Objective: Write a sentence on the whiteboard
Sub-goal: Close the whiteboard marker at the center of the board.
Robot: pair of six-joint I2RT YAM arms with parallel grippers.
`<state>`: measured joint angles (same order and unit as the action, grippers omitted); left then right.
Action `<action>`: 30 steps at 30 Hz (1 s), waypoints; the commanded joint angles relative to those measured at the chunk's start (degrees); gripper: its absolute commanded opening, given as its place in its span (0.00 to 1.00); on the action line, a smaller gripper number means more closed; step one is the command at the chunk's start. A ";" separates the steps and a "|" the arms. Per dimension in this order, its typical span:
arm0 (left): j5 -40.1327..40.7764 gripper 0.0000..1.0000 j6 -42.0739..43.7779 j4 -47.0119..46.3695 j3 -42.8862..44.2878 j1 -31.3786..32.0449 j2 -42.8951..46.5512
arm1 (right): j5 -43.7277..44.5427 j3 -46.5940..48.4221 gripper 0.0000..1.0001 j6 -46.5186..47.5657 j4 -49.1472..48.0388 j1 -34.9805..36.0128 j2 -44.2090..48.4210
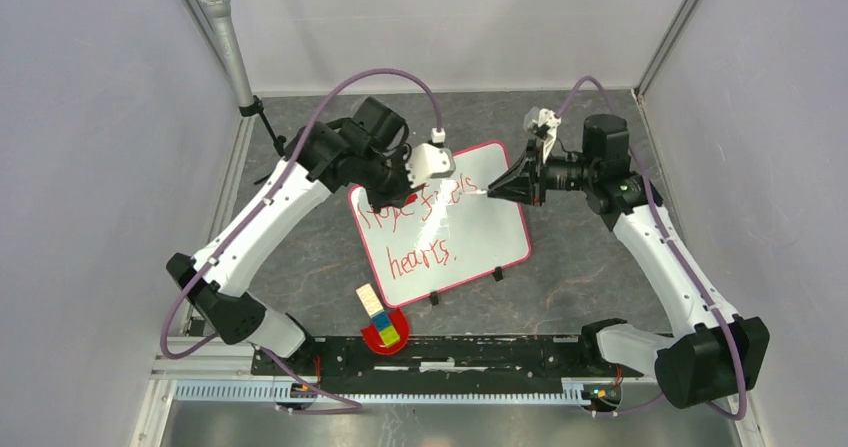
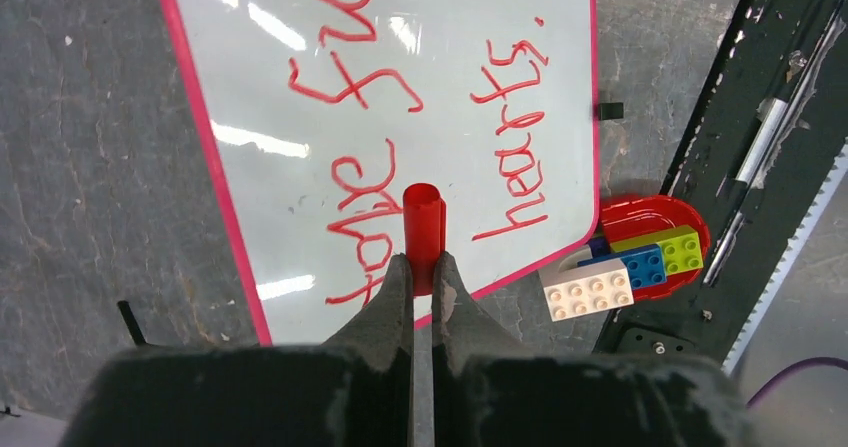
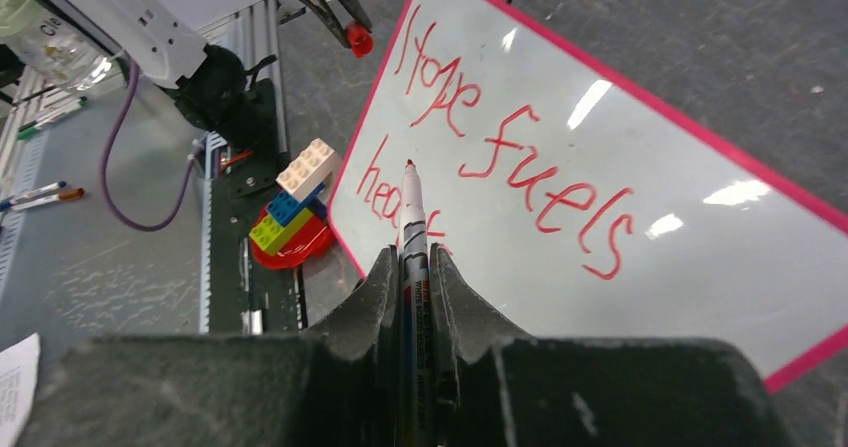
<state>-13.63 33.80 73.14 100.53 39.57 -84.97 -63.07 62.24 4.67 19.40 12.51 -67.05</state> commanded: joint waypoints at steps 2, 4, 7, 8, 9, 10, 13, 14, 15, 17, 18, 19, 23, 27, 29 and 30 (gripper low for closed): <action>2.87 0.02 1.63 -4.67 -0.31 4.50 0.09 | -2.56 -4.47 0.00 -3.02 -2.22 2.44 1.92; 3.07 0.02 1.91 -5.88 -0.76 5.90 -0.18 | -2.36 -5.72 0.00 -4.31 -3.20 3.31 2.32; 5.22 0.02 3.58 -6.46 -2.12 8.62 -0.50 | -1.94 -7.31 0.00 -7.36 -5.40 4.16 3.00; 5.65 0.02 3.83 -7.00 -2.99 9.51 -0.22 | -1.72 -7.75 0.00 -8.38 -6.61 4.40 3.27; 6.03 0.02 3.98 -7.45 -3.55 10.11 -0.07 | -1.56 -8.49 0.00 -9.90 -7.97 4.64 3.60; 6.35 0.02 4.07 -7.53 -3.91 10.62 -0.05 | -1.53 -9.13 0.00 -11.56 -9.71 4.79 3.90; 7.07 0.02 4.44 -7.58 -4.11 11.38 -0.23 | -1.74 -10.27 0.00 -15.34 -13.64 5.53 4.35; 7.26 0.02 4.58 -7.57 -4.11 11.53 -0.15 | -1.60 -10.37 0.00 -15.63 -13.90 5.90 4.35; 7.30 0.02 4.72 -7.58 -4.04 11.66 -0.19 | -1.20 -10.34 0.00 -15.70 -13.95 6.27 4.44; 7.22 0.02 4.78 -7.58 -4.11 12.24 -0.11 | -0.54 -10.38 0.00 -15.82 -14.09 7.05 4.39; 7.32 0.02 4.94 -7.57 -4.25 12.57 0.02 | -0.32 -10.38 0.00 -15.79 -14.08 7.40 4.26; 7.45 0.02 5.11 -7.52 -4.40 12.91 0.05 | -0.12 -10.31 0.00 -15.93 -14.25 7.65 4.18; 8.18 0.02 5.33 -7.49 -4.82 13.95 -0.15 | 0.55 -9.90 0.00 -16.21 -14.74 8.21 4.03; 8.02 0.02 5.48 -7.40 -4.73 14.38 -0.36 | 1.05 -9.77 0.00 -15.79 -14.46 8.24 3.98; 7.92 0.02 5.49 -7.40 -4.63 14.39 -0.34 | 1.41 -9.77 0.00 -15.37 -14.14 8.26 3.81; 7.86 0.02 5.52 -7.40 -4.64 14.45 -0.36 | 1.62 -9.68 0.00 -15.04 -13.92 8.22 3.71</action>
<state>-6.04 36.49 67.11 95.59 53.65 -86.11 -62.61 51.96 -10.70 6.92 20.58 -63.79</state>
